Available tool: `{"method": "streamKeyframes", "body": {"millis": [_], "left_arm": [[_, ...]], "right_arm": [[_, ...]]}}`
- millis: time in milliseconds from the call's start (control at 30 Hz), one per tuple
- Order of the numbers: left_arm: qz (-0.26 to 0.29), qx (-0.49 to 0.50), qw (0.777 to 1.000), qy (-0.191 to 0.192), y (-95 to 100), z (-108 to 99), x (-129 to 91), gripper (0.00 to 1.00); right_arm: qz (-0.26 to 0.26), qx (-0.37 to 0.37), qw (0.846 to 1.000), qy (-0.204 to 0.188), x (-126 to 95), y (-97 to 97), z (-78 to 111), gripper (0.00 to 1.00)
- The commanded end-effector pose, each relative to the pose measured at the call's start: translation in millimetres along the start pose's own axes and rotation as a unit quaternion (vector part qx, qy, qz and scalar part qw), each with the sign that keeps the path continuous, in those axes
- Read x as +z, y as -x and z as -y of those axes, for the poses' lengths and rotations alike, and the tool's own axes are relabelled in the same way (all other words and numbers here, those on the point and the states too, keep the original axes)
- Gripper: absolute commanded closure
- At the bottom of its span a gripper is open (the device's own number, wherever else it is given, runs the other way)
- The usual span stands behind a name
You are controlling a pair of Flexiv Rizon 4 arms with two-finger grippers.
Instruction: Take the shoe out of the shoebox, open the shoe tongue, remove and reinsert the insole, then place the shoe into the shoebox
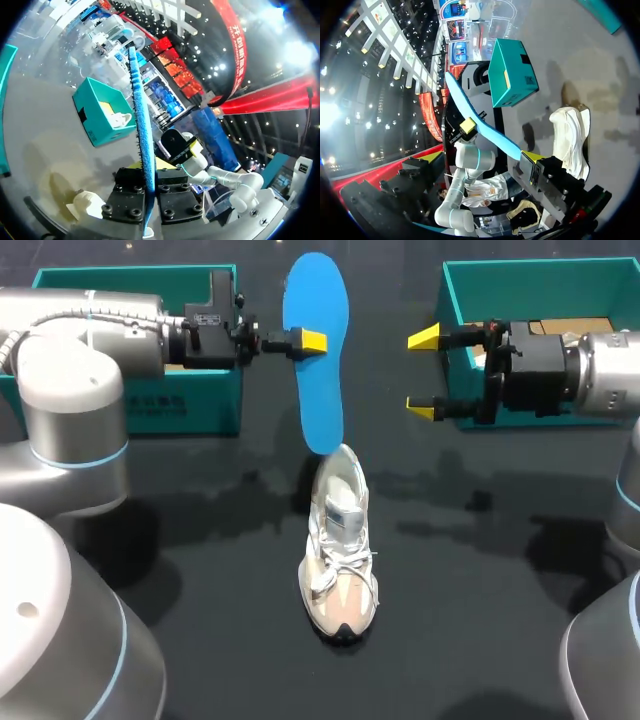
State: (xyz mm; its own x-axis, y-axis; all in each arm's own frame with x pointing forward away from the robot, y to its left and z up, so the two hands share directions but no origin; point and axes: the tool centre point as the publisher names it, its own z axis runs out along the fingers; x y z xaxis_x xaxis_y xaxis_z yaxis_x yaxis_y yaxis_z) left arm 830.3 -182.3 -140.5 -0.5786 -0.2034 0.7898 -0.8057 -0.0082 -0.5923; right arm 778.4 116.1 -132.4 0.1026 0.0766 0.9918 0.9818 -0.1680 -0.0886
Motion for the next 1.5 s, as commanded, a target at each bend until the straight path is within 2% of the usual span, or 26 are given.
{"method": "streamKeyframes", "body": {"millis": [33, 167, 367, 467, 567, 933, 1100, 1200, 1300, 1333, 1367, 1500], "left_arm": [[0.006, 0.039, 0.999, -0.032, -3.8, -8, 0, 1.00], [0.006, 0.039, 0.999, -0.032, -3.8, -8, 0, 1.00], [-0.006, 0.178, 0.984, -0.025, -18.3, -1, -15, 1.00], [-0.002, 0.263, 0.965, -0.016, -24.5, 2, -20, 1.00], [-0.019, 0.350, 0.936, 0.032, -28.9, 1, -28, 1.00], [-0.019, 0.350, 0.936, 0.032, -28.9, 1, -28, 1.00], [-0.025, 0.444, 0.896, 0.017, -33.5, -4, -29, 1.00], [-0.013, 0.513, 0.858, -0.013, -41.0, -10, -31, 1.00], [-0.011, 0.600, 0.797, -0.070, -41.4, -17, -32, 1.00], [-0.018, 0.643, 0.760, -0.088, -39.1, -23, -32, 1.00], [-0.011, 0.658, 0.747, -0.089, -35.6, -25, -31, 1.00], [-0.011, 0.658, 0.747, -0.089, -35.6, -25, -31, 1.00]], "right_arm": [[0.001, 0.000, 1.000, 0.001, 2, -0.2, 0.0, 0.00], [0.001, 0.000, 1.000, 0.001, 2, -0.2, 0.0, 0.00], [0.001, 0.000, 1.000, 0.001, 2, -0.2, 0.0, 0.00], [0.001, 0.000, 1.000, 0.001, 2, -0.2, 0.0, 0.00], [0.001, 0.000, 1.000, 0.001, 2, -0.2, 0.0, 0.00], [0.001, 0.000, 1.000, 0.001, 2, -0.2, 0.0, 0.00], [0.001, 0.000, 1.000, 0.001, 2, -0.2, 0.0, 0.00], [0.001, 0.000, 1.000, 0.001, 2, -0.2, 0.0, 0.00], [0.001, 0.000, 1.000, 0.001, 2, -0.2, 0.0, 0.00], [0.001, 0.000, 1.000, 0.001, 2, -0.2, 0.0, 0.00], [0.001, 0.000, 1.000, 0.001, 2, -0.2, 0.0, 0.00], [0.001, 0.000, 1.000, 0.001, 2, -0.2, 0.0, 0.00]]}}
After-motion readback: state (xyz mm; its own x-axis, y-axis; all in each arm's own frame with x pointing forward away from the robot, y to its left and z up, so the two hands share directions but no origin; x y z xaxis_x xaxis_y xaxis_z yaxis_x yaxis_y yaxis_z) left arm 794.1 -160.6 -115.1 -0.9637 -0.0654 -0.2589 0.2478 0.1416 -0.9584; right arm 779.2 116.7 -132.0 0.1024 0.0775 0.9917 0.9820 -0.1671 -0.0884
